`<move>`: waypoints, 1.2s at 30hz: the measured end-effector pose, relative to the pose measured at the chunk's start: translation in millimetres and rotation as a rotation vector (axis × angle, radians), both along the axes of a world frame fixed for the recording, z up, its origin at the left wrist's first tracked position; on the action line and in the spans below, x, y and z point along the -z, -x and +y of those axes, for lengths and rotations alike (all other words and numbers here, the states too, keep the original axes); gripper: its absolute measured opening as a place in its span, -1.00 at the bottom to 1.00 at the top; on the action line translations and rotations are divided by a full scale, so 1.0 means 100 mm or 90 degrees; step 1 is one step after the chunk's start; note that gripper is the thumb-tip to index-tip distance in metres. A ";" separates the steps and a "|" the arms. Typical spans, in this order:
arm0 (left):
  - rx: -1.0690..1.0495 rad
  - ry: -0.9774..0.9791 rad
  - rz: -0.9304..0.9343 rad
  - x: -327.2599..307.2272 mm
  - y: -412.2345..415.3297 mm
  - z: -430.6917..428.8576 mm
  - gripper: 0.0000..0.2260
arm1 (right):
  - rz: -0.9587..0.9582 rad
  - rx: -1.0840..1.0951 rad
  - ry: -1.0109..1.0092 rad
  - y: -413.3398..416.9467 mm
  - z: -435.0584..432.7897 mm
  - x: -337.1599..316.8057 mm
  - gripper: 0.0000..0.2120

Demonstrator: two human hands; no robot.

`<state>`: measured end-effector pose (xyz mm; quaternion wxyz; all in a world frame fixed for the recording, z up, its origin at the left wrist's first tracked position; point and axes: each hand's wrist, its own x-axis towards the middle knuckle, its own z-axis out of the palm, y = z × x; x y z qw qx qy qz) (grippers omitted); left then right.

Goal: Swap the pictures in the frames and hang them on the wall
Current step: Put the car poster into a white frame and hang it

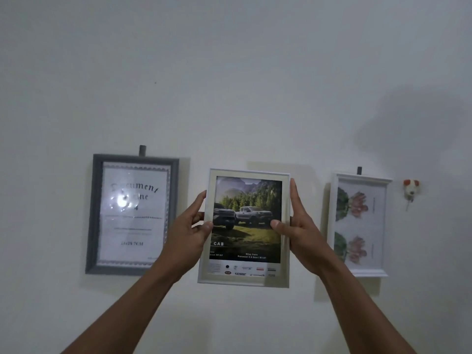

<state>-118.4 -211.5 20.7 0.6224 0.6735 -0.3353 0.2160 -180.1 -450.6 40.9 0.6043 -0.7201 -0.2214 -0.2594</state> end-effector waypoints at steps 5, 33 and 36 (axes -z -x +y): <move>-0.048 -0.021 0.001 -0.08 -0.24 -0.35 -0.44 | -0.003 0.038 0.013 -0.28 -0.24 -0.07 -0.10; -0.178 -0.022 0.018 0.43 -1.18 -1.03 -0.42 | 0.004 0.185 0.162 -1.24 -0.88 0.30 -0.10; -0.188 -0.024 -0.004 0.46 -1.17 -1.03 -0.44 | -0.017 0.212 0.148 -1.24 -0.84 0.37 -0.10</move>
